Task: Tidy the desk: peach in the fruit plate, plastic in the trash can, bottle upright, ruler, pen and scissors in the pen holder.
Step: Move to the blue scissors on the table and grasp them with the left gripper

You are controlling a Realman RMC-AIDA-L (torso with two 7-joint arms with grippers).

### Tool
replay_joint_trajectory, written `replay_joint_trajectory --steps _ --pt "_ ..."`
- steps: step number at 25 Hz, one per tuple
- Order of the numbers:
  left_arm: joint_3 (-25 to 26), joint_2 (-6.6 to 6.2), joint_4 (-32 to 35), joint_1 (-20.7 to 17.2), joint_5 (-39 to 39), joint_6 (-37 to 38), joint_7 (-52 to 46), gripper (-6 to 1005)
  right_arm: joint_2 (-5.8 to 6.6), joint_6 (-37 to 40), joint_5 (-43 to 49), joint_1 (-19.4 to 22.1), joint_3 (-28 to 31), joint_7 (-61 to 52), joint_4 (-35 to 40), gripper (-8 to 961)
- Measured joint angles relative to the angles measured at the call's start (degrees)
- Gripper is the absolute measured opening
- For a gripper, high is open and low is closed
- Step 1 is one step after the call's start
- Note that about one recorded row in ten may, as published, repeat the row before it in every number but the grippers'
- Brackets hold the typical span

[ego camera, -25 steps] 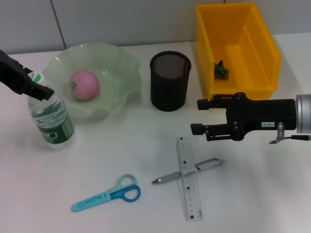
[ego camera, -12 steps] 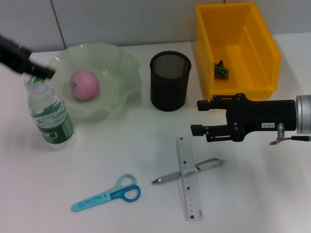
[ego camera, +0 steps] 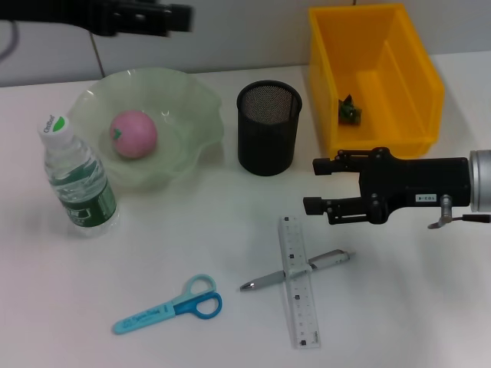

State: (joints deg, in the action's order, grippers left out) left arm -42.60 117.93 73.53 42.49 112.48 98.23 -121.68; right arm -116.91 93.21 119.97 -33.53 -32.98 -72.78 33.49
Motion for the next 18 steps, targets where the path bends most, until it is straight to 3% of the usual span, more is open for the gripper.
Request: replay_joint_trajectory --steps 4,5,6,7,10,18 --pt "-1.3 0.48 -6.7 -2.6 -8.4 0.0 7.3 763 0.53 0.4 0.0 0.1 0.1 -0.4 0.1 762" --pt "-2.8 0.42 -11.7 -4.1 -12.9 -0.1 12.6 762 1.05 0.5 0.0 0.2 0.1 -0.8 0.1 762" --pt "-2.8 0.42 -11.7 -4.1 -12.9 -0.1 12.6 762 1.05 0.5 0.0 0.2 0.1 -0.8 0.1 762" --pt "-3.6 0.45 -16.0 -5.1 -14.6 -0.2 16.8 762 1.20 0.6 0.0 0.2 0.1 -1.0 0.1 762" --pt "-4.5 0.57 -24.2 -5.9 -14.8 -1.0 24.4 762 1.79 1.4 0.0 0.2 0.1 -1.9 0.4 762" --pt "-11.2 0.64 -31.6 -9.7 -15.0 -4.8 35.4 760 2.95 4.1 -0.1 0.3 0.1 -5.3 1.6 762"
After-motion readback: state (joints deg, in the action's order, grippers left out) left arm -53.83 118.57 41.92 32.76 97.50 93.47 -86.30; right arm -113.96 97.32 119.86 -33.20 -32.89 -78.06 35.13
